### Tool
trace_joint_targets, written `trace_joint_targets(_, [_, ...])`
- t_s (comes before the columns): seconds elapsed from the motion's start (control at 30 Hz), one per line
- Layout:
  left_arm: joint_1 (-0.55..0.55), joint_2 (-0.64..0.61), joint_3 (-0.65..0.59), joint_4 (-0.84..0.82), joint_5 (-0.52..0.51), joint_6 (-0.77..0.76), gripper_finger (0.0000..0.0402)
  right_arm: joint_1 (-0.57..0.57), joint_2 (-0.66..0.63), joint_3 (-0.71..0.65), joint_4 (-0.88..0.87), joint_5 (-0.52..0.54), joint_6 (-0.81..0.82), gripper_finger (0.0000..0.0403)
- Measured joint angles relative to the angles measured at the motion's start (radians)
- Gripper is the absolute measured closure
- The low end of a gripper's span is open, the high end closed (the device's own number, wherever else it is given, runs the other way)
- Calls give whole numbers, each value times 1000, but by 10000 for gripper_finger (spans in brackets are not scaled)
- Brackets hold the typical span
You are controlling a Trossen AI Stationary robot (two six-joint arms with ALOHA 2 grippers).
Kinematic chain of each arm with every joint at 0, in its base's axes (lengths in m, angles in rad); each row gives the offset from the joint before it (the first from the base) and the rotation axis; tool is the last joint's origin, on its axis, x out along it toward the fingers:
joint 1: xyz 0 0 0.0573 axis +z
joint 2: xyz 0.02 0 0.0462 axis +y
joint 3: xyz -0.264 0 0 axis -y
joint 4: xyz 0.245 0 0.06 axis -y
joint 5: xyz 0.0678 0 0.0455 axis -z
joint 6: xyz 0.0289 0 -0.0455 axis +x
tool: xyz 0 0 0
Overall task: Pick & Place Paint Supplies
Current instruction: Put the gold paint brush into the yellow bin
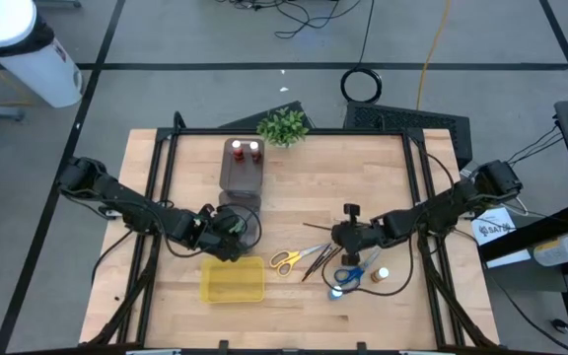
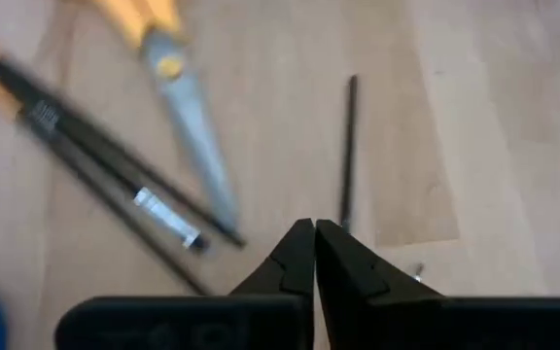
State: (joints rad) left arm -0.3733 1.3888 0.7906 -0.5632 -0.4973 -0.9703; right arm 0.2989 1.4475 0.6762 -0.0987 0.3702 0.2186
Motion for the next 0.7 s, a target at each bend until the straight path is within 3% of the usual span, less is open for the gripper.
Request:
trace_joint_targets(0.23, [0, 0, 0, 0, 0, 0, 245, -61, 0, 0, -93, -8, 7, 340])
trace_joint_targets(0.33, [0, 0, 0, 0, 0, 0, 245, -63, 0, 0, -188, -69, 39, 324])
trace_joint_targets(0.47, [0, 0, 0, 14, -1, 1, 245, -55, 0, 0, -242, -163, 117, 328])
trace_joint_targets(0.7, [0, 0, 0, 67, -1, 29, 245, -28, 0, 1, -287, -165, 159, 368])
